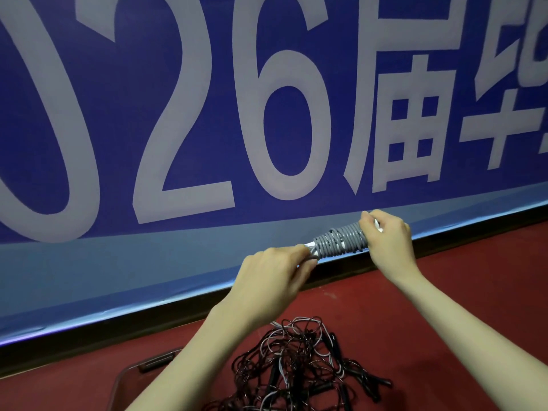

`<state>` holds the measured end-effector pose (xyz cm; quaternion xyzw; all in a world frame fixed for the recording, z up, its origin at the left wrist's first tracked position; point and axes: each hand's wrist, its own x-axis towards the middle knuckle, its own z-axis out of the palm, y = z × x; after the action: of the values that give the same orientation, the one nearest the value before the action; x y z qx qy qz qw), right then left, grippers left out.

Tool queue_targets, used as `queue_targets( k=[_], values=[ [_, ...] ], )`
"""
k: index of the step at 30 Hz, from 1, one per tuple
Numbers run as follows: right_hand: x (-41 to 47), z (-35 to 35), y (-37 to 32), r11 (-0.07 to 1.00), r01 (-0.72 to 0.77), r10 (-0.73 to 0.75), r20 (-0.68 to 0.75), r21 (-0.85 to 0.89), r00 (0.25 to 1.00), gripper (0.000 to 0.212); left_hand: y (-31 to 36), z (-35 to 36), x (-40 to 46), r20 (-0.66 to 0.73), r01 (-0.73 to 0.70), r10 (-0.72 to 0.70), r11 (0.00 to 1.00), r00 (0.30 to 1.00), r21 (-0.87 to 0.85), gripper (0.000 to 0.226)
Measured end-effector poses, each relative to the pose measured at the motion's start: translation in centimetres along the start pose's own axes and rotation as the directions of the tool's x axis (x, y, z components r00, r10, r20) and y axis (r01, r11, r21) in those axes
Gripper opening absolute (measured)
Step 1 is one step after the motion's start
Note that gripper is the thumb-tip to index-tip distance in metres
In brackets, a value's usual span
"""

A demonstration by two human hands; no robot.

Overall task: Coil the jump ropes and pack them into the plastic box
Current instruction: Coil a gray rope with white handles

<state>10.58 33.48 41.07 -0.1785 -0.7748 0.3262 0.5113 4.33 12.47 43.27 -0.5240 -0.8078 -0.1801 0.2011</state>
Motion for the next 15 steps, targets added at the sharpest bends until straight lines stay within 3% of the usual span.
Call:
queue_targets(
  k=[4, 9, 12, 15],
  values=[
    [-0.1, 0.0, -0.4, 0.996, 0.072, -0.076, 0.088, 0.051, 0.993, 0.046, -1.1, -0.6, 0.0, -0.077, 0.071, -0.086, 0.98, 0.993, -0.187, 0.021],
    [-0.2, 0.0, -1.3, 0.985, 0.071, -0.113, 0.273, 0.16, 0.955, 0.044, -2.8, -0.8, 0.4, -0.04, 0.142, -0.173, 0.902, 0.984, -0.409, 0.015],
    [-0.4, -0.1, -2.1, 0.971, -0.027, -0.057, 0.34, 0.236, 0.939, 0.041, -3.1, -1.4, 0.3, -0.013, 0.153, -0.189, 0.832, 0.982, -0.533, 0.018],
    [-0.9, 0.2, -2.8, 0.865, -0.26, 0.069, 0.411, 0.43, 0.909, 0.035, -3.3, -1.9, 0.2, 0.026, 0.157, -0.178, 0.778, 0.984, -0.609, 0.027]
  ],
)
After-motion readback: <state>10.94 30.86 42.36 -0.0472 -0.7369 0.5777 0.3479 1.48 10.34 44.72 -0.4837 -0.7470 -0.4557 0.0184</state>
